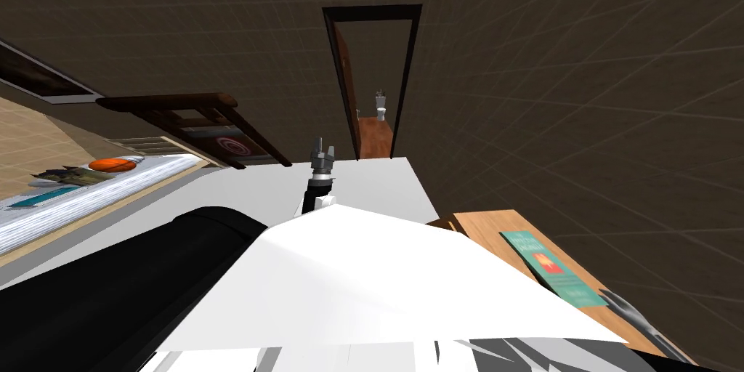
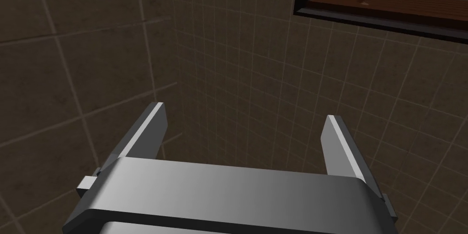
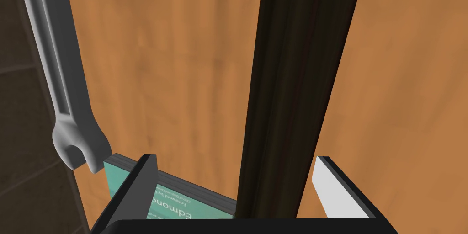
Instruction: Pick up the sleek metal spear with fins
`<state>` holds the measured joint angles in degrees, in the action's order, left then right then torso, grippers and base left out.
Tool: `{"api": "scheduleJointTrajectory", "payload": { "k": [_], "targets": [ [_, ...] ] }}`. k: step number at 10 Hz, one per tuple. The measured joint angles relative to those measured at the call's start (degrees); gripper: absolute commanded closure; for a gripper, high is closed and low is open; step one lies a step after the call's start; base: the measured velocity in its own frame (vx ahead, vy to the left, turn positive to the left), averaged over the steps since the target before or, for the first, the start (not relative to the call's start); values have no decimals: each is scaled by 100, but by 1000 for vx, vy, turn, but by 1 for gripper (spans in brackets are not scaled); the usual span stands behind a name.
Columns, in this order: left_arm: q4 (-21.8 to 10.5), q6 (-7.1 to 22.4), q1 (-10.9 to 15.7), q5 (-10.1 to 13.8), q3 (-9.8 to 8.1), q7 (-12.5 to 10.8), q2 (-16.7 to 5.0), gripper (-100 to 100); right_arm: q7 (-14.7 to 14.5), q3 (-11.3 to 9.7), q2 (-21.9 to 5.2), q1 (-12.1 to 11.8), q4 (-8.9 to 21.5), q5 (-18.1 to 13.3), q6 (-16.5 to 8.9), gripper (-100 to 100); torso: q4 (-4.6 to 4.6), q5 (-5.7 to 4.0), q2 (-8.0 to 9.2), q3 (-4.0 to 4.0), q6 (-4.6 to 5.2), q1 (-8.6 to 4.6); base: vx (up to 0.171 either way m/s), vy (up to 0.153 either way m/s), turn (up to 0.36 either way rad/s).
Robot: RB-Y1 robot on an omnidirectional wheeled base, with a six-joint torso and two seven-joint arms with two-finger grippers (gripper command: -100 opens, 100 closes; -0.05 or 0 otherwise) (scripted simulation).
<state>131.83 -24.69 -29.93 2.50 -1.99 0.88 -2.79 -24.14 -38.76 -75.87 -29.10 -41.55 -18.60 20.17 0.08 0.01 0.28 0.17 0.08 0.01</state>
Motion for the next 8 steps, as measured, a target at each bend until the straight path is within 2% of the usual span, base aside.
{"api": "scheduleJointTrajectory", "payload": {
  "k": [2,4,5,6,7,8],
  "targets": [
    [0,0,0,0,0,0,0,0,155,-150,-94,-142,-276,240,-267,-100,3,-1,9,6,3,-4,-77,-25,64],
    [0,0,1,0,0,0,0,0,242,-215,-174,-292,-524,421,-434,-100,-1,1,0,-1,-3,5,-95,-10,205],
    [0,0,0,0,0,0,0,0,312,-281,-209,-323,-651,497,-564,-100,0,0,0,0,3,2,-35,-15,-16],
    [0,0,-1,0,-1,0,0,0,341,-292,-232,-353,-792,526,-636,-100,-2,-1,-14,-7,5,1,-73,-13,263],
    [0,0,0,0,0,0,0,0,453,-404,-337,-455,-990,672,-787,-100,-2,1,-9,-6,-5,1,-90,-18,162],
    [0,0,-1,0,0,0,0,0,515,-415,-391,-554,-1200,769,-945,-100,-1,-1,-4,-2,4,0,-130,-19,259]
  ]
}}
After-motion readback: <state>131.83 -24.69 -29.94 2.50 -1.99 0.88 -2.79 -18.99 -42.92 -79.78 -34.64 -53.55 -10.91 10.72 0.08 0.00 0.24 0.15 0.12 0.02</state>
